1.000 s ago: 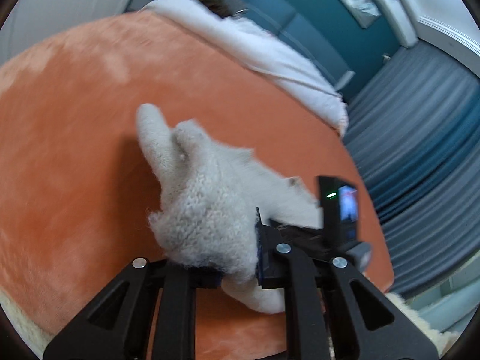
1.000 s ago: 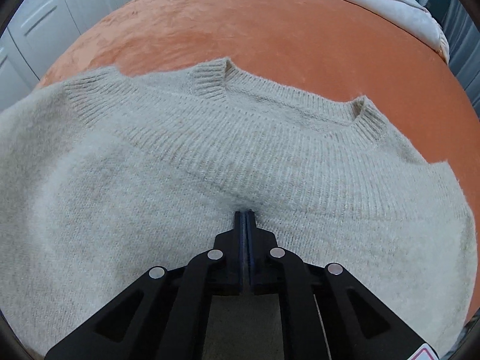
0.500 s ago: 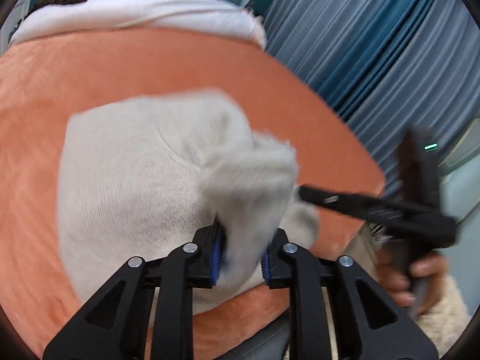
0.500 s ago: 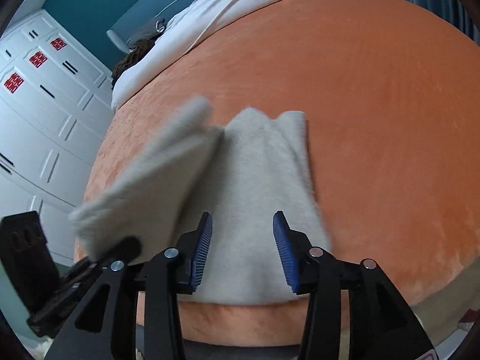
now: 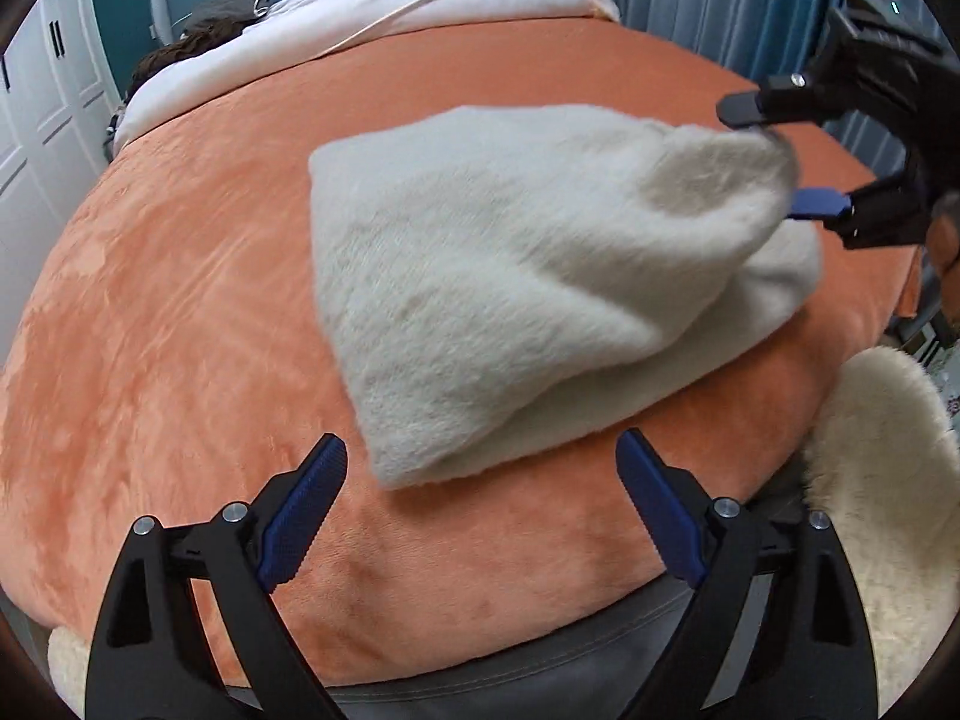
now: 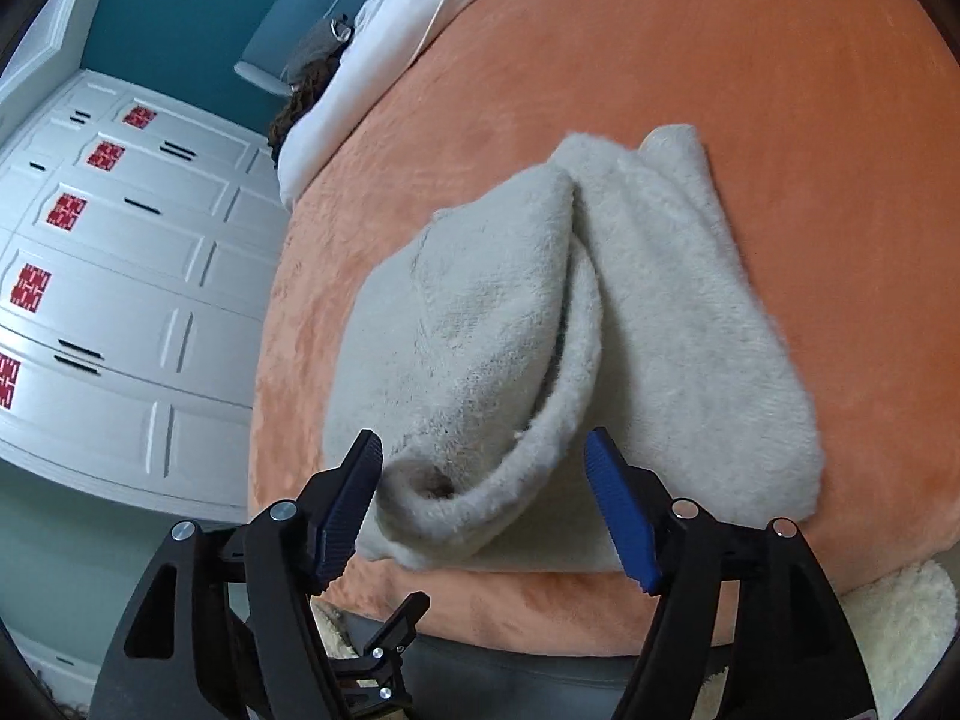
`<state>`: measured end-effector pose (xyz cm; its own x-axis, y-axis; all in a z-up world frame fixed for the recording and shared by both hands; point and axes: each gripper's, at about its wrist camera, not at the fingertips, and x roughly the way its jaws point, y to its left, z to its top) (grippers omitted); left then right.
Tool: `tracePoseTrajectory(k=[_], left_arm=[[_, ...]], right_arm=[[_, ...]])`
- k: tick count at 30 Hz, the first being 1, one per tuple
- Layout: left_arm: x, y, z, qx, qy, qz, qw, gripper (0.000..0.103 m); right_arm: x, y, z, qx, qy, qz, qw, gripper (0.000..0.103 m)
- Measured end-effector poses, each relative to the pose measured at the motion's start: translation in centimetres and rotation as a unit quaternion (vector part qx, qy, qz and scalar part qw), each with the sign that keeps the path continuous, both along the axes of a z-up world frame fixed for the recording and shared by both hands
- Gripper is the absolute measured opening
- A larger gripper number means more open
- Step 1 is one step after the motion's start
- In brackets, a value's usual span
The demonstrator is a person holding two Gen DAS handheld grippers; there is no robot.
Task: Fold small clothes
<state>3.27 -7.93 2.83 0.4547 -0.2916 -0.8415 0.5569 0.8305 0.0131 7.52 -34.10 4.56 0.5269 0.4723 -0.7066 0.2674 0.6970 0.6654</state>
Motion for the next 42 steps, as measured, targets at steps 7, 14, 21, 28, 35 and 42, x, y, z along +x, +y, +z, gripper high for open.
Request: tracePoseTrajectory(k=[7, 14, 21, 28, 35, 42], left_arm=[[2.0, 1.6, -0.6, -0.058, 0.051, 0.045, 0.996, 0.053], [3.5, 3.7, -0.1, -0.117, 0.108, 0.078, 0.9841, 0.012], [4.0, 1.7, -1.8, -0.086, 0.126, 0.084, 0.9847, 0.011], [2.8, 2.5, 0.0, -0.091, 0.122, 0.079, 0.9851, 0.015], [1.2, 3.5, 6.5, -0.171, 0.07, 0.075, 0.9799, 0.048], [5.6, -1.6, 6.9, -0.173, 0.066, 0.078, 0.9796, 0.051]], right_arm=[[3.0, 3.9, 0.1, -0.059, 0.038, 0.028, 0.997, 0.035], [-2.0, 2.1, 9.6, -0.093, -0.151, 0.016, 0.984, 0.019], [-3.3, -2.1, -2.9, -0.191, 0.027, -0.022, 0.981, 0.019], [-4.8, -4.7, -1.9, -0.102, -0.002, -0.05, 0.994, 0.034], [-7.4, -4.2, 1.2, -0.122, -0.037, -0.059, 0.99, 0.054], [-2.9, -1.8, -0.4, -0.178, -0.013, -0.029, 0.984, 0.04]])
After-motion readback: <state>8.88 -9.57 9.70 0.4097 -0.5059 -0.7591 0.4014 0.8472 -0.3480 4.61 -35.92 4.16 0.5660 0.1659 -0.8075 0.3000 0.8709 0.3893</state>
